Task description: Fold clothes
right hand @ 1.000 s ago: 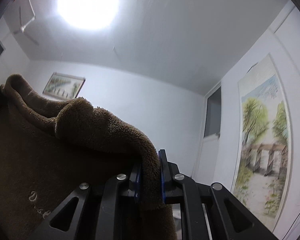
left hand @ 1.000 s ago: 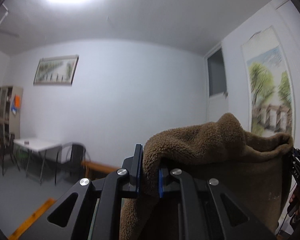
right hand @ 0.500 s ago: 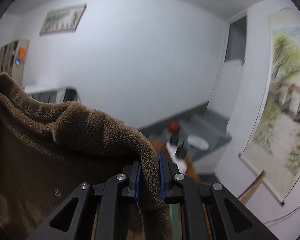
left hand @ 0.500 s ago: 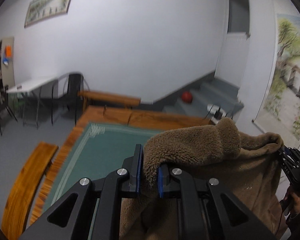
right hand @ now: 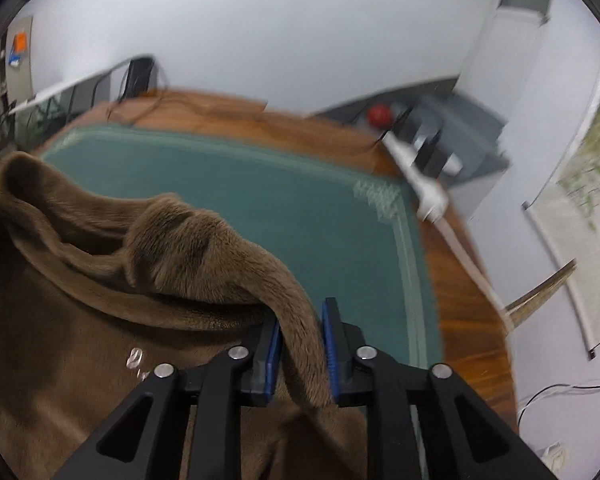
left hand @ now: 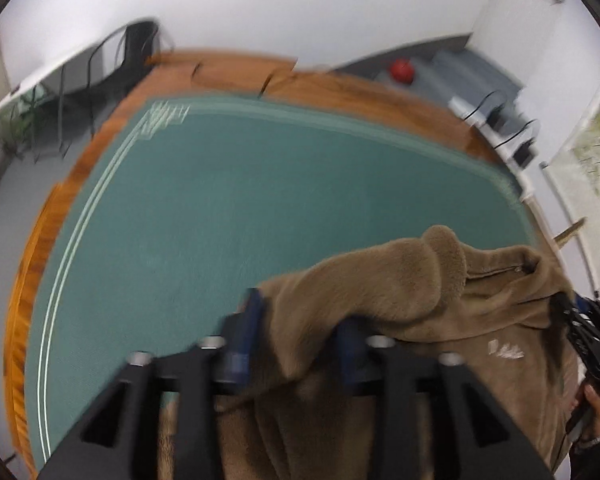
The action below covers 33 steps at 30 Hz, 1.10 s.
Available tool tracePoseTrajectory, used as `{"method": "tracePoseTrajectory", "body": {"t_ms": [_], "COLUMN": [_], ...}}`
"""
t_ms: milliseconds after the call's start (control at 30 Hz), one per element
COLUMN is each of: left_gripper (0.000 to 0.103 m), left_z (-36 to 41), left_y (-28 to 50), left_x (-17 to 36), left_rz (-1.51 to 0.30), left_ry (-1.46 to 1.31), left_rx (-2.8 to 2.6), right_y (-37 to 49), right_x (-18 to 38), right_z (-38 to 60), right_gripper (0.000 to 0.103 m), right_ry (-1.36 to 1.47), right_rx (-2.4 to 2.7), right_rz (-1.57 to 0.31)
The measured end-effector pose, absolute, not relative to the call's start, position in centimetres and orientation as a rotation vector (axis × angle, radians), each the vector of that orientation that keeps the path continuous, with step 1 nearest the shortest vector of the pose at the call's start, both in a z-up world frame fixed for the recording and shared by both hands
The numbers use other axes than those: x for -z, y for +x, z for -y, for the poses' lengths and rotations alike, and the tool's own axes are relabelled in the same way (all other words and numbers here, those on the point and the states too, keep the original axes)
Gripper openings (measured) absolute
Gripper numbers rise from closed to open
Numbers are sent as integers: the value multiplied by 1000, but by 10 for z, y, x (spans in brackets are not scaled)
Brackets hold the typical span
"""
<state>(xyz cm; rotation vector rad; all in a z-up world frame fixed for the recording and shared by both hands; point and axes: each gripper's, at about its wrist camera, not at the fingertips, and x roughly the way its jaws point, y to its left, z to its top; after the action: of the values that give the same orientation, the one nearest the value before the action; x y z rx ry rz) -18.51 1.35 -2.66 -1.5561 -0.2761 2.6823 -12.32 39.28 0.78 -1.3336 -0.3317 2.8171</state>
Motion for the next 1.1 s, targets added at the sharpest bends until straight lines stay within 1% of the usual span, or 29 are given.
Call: {"method": "tracePoseTrajectory", "body": {"t_ms": [33,67,100,133,167,367,533,667,700,733,900,1033,1100], "left_gripper": [62,64,66,68,68,74,75,75,77,80,80,80,80], "left_z": [-13,-12,-12,-11,-10,-10,-12,-17,-20,-23,-42,-48,-48], "left_y": [-185,-185,-184,-184,-182,-170,-174,-185,-189,-194,-225,-249,-257], "left_x": [30,31,32,32,31,22,23,26,28,32,54,68,73], "left_rz": [288,298,308,315,318,338,327,318,311,302,215,225,226], "left_ry": [-1568,-1575,-1582,-1585,-1584,-1548,-1557,-1557,-1566,-1583,-1675,-1732,-1751], "left_rx": [-2678,-2673,-2668,-2668,-2675,-2690,-2680,-2667,-2655,-2637,-2598,-2586,-2584], "right_y": [-124,-126,-125,-123,-118,-100,-106,-125,-130,-137,-167,-191,-202], "right_x": [-2,2,2,2,0,-18,-11,3,6,12,47,61,63], "right_z": [-393,-395,-398,-401,-400,-383,-359,-349,-348,-347,-344,-350,-348], "right_gripper": [26,38,65,75,80,80,80,80,80,80,80,79,80], "right_ry": [-1371,-1395,-1393,-1383,-1363,-1290,-1502,-1576,-1591,-1621,-1693,-1699,-1699], "right_rx": [-2814,-2817,-2821,-2825,-2831,-2915,-3023,-3017,-3007,-2979,-2803,-2749,-2743], "right_rz": [313,278,241,205,194,257,116,47,32,35,176,150,168]}}
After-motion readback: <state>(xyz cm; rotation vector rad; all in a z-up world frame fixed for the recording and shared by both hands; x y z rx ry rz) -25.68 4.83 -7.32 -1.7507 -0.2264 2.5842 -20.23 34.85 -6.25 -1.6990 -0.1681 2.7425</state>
